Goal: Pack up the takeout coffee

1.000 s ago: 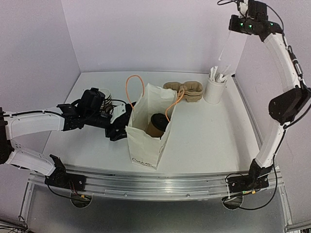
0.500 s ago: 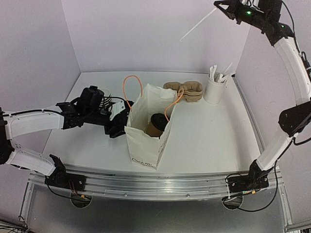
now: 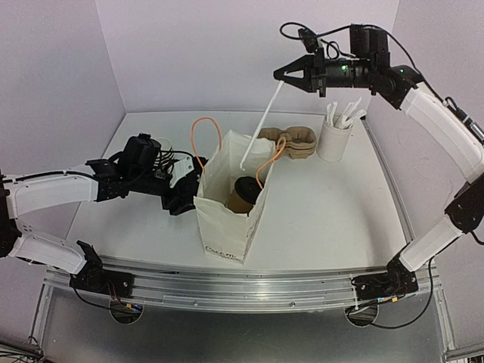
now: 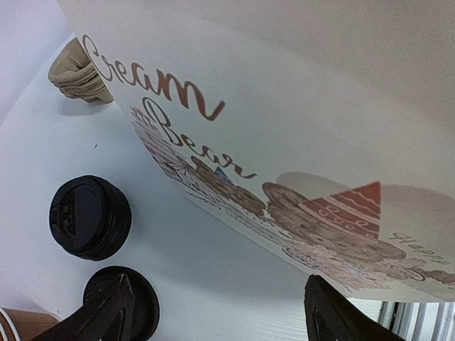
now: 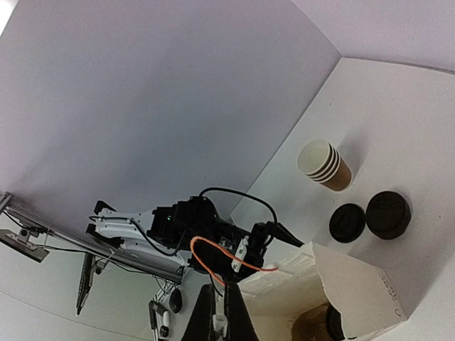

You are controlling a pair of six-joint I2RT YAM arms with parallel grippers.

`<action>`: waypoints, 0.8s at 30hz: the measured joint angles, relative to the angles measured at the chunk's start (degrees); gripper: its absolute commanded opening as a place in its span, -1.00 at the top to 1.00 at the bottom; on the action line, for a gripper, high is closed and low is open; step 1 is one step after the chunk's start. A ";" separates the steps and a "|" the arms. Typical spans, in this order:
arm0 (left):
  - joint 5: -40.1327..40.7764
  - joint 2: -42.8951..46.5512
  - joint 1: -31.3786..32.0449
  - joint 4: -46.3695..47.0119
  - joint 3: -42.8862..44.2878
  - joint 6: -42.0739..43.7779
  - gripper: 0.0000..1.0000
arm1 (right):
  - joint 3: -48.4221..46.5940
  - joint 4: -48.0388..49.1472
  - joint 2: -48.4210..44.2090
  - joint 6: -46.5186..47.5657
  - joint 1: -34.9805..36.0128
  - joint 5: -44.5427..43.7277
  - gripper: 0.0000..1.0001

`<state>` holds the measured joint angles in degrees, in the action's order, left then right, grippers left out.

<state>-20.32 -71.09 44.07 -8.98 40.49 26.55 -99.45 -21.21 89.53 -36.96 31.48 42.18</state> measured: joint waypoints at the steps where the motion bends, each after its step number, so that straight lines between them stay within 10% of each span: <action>1: 0.00 0.01 0.00 -0.01 0.00 0.00 -0.65 | 1.90 0.13 -0.81 0.40 1.06 -1.16 1.00; 6: -0.01 0.41 -0.02 -0.01 0.00 0.02 -0.65 | 6.79 0.50 -1.33 2.56 7.94 -7.15 0.83; 10: 0.00 1.19 -0.04 -0.02 -0.03 0.13 -0.69 | 7.41 0.74 0.29 3.63 11.62 -9.70 -0.62; 11: 0.00 1.45 -0.05 -0.03 -0.05 0.18 -0.71 | 7.49 0.78 0.69 3.93 12.09 -9.99 -0.73; 24: 0.46 5.80 -4.35 -0.11 -2.32 -1.27 -0.78 | 7.28 -1.06 1.43 7.28 11.98 -21.01 -0.86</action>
<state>-19.86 -65.29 39.72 -9.10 38.17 25.27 -92.18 -22.27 90.96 -29.69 43.46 21.17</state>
